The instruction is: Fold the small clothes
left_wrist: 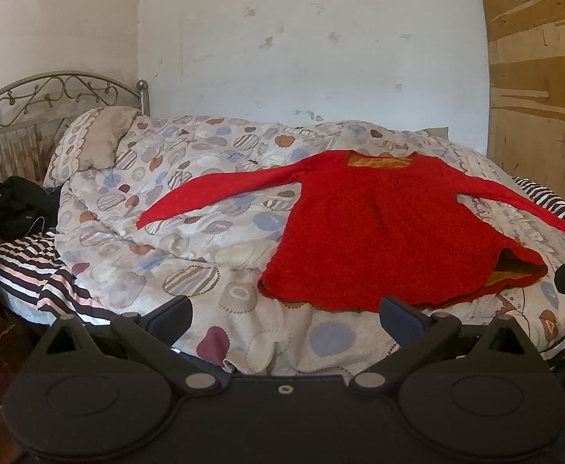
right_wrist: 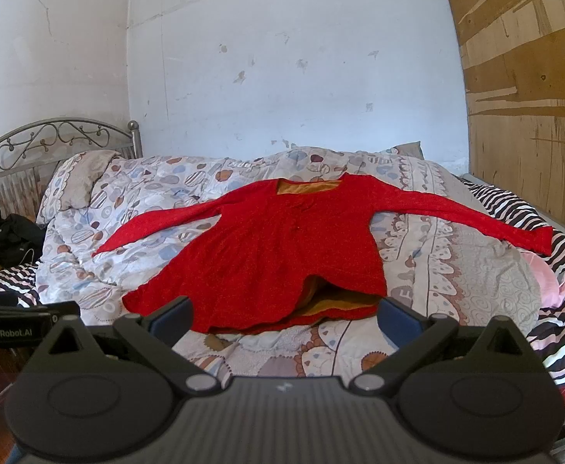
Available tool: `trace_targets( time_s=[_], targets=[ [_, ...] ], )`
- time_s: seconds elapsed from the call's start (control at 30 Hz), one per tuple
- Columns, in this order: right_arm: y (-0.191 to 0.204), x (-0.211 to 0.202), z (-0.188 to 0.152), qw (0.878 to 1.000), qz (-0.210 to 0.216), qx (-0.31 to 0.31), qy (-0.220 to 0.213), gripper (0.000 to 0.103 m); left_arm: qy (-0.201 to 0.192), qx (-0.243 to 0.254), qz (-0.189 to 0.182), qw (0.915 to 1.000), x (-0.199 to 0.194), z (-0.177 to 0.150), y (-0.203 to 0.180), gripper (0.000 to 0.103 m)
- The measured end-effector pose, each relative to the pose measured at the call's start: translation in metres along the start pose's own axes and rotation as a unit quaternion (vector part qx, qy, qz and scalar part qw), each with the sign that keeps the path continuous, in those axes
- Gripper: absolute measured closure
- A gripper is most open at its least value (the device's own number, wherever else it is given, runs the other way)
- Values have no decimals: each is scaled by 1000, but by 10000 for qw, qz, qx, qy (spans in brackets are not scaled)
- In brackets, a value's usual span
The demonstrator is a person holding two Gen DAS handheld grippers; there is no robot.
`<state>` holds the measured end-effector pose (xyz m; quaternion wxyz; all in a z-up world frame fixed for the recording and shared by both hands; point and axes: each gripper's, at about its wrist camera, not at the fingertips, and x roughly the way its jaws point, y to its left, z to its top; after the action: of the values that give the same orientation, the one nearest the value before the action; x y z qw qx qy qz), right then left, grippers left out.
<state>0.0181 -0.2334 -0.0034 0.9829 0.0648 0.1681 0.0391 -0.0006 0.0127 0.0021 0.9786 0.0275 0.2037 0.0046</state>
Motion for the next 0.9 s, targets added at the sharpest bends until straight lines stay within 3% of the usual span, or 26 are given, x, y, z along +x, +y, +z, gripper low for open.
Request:
trace_targets(
  time_s=[0.9],
  targets=[
    [0,2,-1,9999,60,56,115,0,7,112,13,9999,1,-2,2,1]
  ],
)
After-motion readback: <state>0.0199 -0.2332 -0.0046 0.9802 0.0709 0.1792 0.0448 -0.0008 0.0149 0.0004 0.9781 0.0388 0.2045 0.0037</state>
